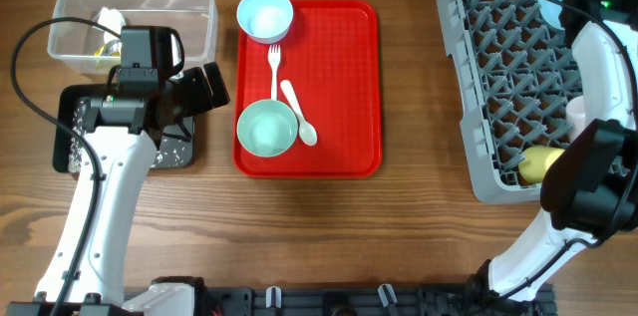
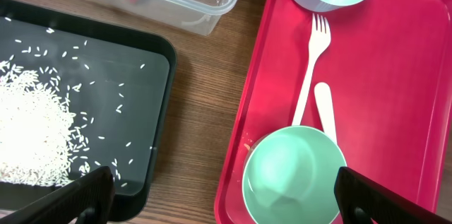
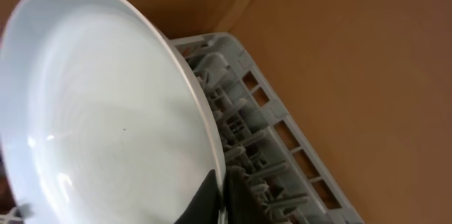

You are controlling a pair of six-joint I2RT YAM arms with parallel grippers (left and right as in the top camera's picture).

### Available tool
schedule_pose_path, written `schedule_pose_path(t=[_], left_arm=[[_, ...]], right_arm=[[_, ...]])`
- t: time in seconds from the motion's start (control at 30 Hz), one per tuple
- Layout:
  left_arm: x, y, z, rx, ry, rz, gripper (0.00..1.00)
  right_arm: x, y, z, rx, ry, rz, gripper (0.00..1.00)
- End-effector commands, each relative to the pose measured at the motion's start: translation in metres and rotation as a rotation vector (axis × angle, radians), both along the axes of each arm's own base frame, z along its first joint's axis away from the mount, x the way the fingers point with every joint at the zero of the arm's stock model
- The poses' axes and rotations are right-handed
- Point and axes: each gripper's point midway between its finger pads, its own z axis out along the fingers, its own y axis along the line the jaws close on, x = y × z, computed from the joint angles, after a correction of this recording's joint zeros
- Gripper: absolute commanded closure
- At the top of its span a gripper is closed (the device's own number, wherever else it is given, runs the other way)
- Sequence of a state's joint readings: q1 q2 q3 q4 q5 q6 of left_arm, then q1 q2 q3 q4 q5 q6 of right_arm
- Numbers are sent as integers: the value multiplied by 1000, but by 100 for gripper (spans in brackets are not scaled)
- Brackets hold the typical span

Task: Sort waste into correct bins and load items into the dishwasher rack
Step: 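Stand the plate upright in the rack slots and release it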

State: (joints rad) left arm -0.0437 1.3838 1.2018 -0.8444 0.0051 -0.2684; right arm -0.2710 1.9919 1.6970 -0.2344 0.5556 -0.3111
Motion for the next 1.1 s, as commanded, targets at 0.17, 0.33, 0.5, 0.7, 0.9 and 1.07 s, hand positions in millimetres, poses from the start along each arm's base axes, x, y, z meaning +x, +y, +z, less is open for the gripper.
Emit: schedule_pose_path(t=[0.17,0.33,0.5,0.7,0.9,1.07], left_arm=[[3,0,1,-4,-4,2,0],[3,0,1,-5,-4,1,0],[3,0,1,-5,-4,1,0],[2,0,0,-5,0,1,0],[2,0,0,-5,0,1,0],[2,0,0,-5,0,1,0]], right_arm=[[11,20,-22,79,39,109,49],[10,22,-26,97,46,118,43],[9,23,-13,153,-46,71,30],[5,46,51,211,-208,167,21],[-24,60,126,198,-345,205,6],[-51,130,148,386,-310,513,0]])
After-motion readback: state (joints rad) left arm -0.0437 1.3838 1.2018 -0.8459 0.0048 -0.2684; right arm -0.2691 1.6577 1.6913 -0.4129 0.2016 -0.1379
